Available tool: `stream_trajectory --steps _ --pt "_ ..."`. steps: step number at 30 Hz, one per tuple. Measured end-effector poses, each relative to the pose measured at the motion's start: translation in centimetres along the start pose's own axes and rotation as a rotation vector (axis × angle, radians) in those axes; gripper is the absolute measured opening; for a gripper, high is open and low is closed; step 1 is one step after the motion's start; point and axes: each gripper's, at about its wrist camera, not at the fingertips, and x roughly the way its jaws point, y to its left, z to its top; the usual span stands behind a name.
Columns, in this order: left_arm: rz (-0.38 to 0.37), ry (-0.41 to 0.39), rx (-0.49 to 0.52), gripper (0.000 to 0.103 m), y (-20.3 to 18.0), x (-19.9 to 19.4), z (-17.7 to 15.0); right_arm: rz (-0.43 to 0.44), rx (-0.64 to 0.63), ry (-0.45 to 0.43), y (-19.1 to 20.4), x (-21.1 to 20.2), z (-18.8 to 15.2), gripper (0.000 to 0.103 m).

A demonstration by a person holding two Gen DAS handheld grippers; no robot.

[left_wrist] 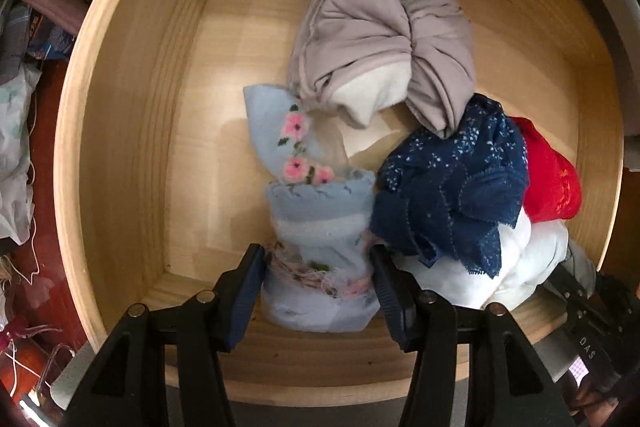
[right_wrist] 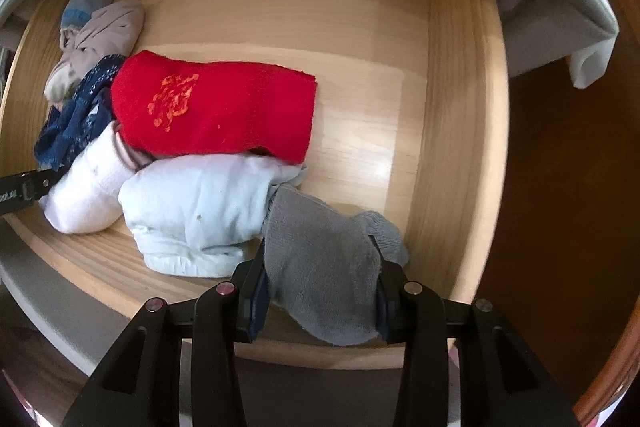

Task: Take underwear out of drawer
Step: 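Lower the left gripper onto the light blue floral sock and grasp it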

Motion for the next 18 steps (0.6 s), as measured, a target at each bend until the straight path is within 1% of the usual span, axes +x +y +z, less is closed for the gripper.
stream_trajectory --steps 3,4,6,7,10,11,14,16,17,18 --pt "0.023 0.025 0.013 0.056 0.0 0.5 0.0 0.012 0.003 -0.004 -0.2 -0.2 -0.4 0.038" --pt "0.016 0.029 0.005 0.055 0.7 0.6 0.0 0.018 0.005 -0.004 -0.2 -0.2 -0.4 0.038" --pt "0.002 0.032 -0.001 0.051 1.1 0.6 0.1 0.029 0.006 -0.006 -0.7 -0.1 -0.3 0.038" --pt "-0.001 0.031 0.003 0.046 1.3 0.6 0.0 0.034 0.005 -0.006 -0.9 0.2 -0.6 0.038" --pt "-0.003 0.016 0.011 0.039 2.5 0.4 -0.1 0.048 0.009 0.002 -1.1 0.2 -0.8 0.038" --pt "-0.002 0.011 0.012 0.037 2.7 0.3 -0.1 0.054 0.014 0.003 -1.9 0.5 -0.5 0.038" --pt "0.015 -0.003 0.02 0.033 3.1 0.0 -0.1 0.065 0.032 0.003 -3.1 0.6 -0.2 0.038" --pt "0.05 -0.026 0.041 0.031 3.6 -0.6 0.1 0.062 0.042 -0.005 -3.5 0.5 -0.1 0.038" --pt "0.058 -0.035 0.048 0.029 4.2 -0.8 0.1 0.059 0.046 -0.011 -3.8 0.8 0.5 0.038" --pt "0.048 -0.04 0.053 0.028 4.5 -1.0 0.0 0.054 0.046 -0.012 -4.2 0.4 0.6 0.038"
